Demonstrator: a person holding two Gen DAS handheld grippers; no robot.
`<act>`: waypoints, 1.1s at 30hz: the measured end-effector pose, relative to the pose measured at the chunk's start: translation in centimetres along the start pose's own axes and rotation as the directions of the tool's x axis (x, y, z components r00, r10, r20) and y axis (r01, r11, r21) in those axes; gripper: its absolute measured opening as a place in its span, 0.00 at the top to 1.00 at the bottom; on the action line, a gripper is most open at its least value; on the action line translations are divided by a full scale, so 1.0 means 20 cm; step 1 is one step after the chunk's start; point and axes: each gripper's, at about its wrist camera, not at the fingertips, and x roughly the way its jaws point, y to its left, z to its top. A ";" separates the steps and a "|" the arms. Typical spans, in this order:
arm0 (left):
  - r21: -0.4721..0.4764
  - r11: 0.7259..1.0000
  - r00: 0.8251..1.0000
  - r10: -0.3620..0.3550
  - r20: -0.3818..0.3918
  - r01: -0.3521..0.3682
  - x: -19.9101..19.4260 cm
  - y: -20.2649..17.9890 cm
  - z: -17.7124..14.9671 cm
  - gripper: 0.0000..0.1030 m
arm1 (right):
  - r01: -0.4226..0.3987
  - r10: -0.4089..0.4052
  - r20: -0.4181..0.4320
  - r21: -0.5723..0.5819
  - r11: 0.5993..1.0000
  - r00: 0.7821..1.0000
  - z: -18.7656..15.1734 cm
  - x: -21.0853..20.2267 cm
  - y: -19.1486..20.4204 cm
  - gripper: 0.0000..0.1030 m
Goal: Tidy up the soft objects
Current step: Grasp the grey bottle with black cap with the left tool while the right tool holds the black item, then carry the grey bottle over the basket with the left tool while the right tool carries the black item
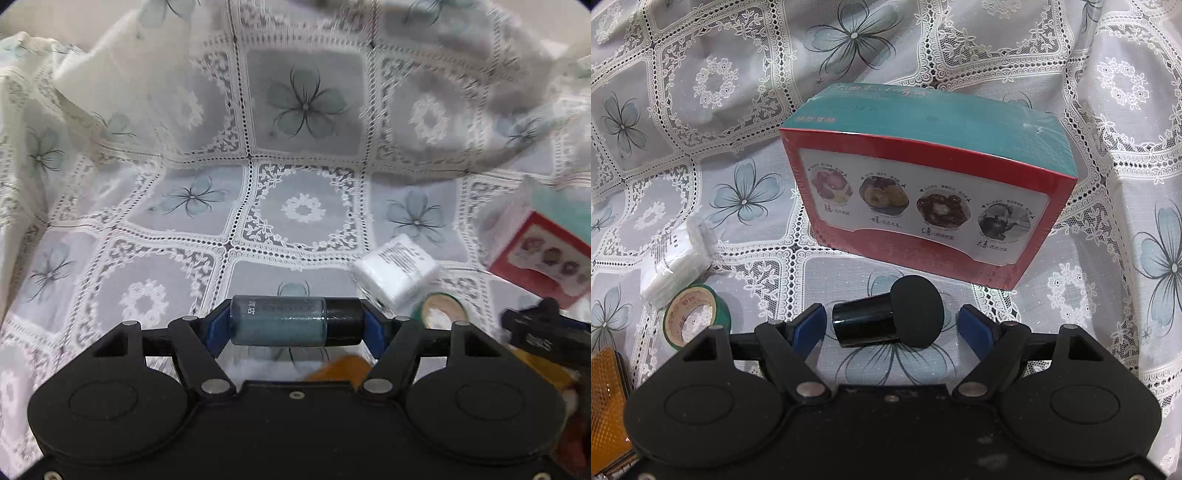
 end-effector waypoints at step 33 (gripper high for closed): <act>-0.018 0.997 0.997 -0.076 -0.006 0.075 -0.74 0.18 -0.62 0.37 | 0.002 -0.004 0.019 0.069 0.998 1.000 0.05 -0.17 -0.03 0.46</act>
